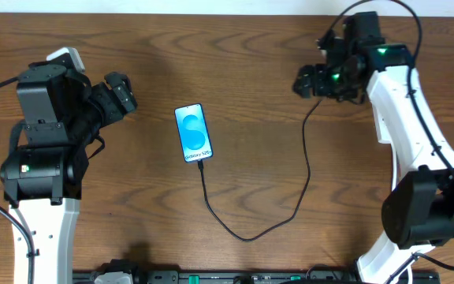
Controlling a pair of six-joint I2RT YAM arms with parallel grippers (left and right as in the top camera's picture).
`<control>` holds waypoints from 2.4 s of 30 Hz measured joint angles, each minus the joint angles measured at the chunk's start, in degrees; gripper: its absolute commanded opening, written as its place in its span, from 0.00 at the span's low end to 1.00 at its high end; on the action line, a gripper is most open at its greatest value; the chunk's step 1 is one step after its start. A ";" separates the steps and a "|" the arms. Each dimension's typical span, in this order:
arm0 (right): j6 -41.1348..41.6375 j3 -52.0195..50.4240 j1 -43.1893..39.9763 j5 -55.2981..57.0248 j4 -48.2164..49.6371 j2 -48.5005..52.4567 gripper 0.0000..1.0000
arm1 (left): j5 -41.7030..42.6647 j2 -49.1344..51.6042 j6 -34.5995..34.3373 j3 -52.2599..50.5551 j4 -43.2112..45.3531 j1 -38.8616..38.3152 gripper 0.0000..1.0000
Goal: Plug charger to phone and switch on socket
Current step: 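Move the right gripper to the white power strip at the right back, then position the right gripper over the orange switch beside the white plug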
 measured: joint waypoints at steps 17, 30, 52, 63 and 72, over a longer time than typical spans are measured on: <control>-0.83 0.00 -14.56 -0.72 -0.76 0.00 0.01 | 0.00 0.00 0.00 0.00 -0.02 0.00 0.93; -2.43 0.00 -27.50 -0.83 -1.03 0.00 0.01 | 0.00 0.00 0.00 0.00 0.00 0.00 0.93; -3.17 0.00 -31.80 -2.84 5.62 9.20 0.01 | 0.00 0.00 0.00 0.00 -0.02 0.00 0.93; -3.19 0.00 -31.80 -3.02 9.09 11.45 0.01 | 0.00 0.00 0.00 0.00 -0.02 0.00 0.94; -3.19 0.00 -32.35 -3.17 11.58 14.86 0.01 | 0.00 0.00 0.00 0.00 -0.02 0.00 0.93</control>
